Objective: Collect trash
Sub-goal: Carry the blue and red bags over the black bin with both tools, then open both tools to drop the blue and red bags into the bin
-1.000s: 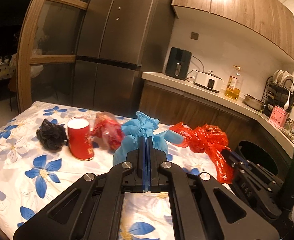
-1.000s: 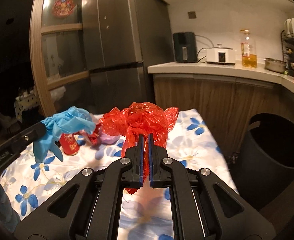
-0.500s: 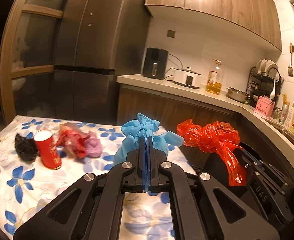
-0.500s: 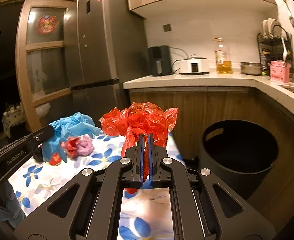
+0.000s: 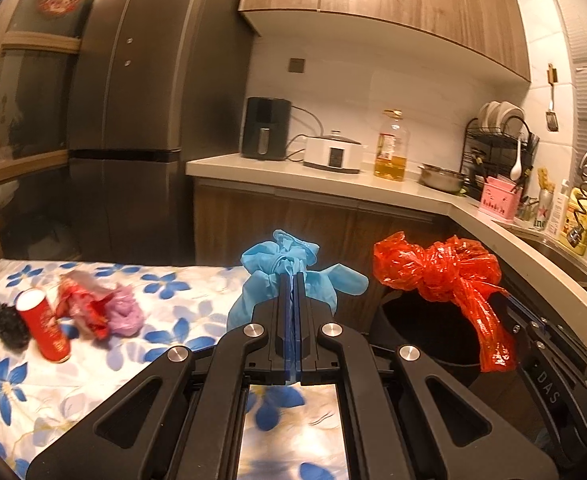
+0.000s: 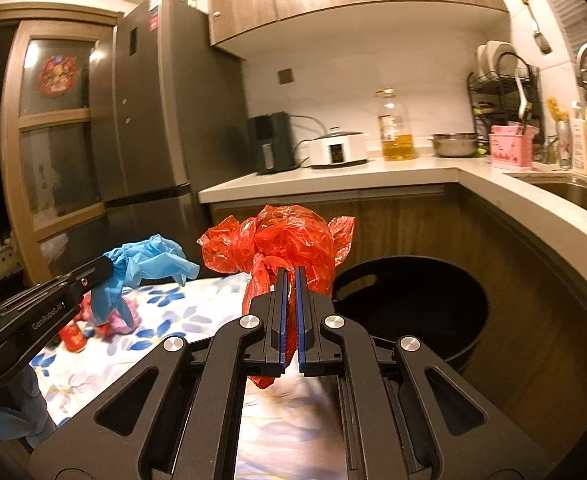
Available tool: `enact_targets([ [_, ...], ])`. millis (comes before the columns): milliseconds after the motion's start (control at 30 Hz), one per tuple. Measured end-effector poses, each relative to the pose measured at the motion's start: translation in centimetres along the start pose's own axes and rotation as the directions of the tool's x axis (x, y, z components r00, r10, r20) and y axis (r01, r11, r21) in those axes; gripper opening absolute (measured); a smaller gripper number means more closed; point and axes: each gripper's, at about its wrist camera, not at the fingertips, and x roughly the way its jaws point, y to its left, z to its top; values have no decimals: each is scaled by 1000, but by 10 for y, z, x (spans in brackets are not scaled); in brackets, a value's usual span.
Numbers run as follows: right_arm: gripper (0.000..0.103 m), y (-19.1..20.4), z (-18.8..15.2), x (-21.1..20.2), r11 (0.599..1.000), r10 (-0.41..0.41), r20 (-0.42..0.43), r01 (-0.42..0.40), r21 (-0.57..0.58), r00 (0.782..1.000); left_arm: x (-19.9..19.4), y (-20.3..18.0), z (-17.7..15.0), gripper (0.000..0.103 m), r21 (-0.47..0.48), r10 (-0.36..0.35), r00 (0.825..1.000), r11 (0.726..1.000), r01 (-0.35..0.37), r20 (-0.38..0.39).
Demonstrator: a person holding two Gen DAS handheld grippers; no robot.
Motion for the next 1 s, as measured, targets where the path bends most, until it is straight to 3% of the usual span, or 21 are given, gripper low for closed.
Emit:
enact_targets([
  [567,4,-86,18,-14,984,-166,55,162,68,985,32,-94,17,1,88,-142,989,986,139,29],
  [1000,4,-108,18,6,978,-190,28,187,94,981,68,-128,17,1,112,-177,984,978,175,7],
])
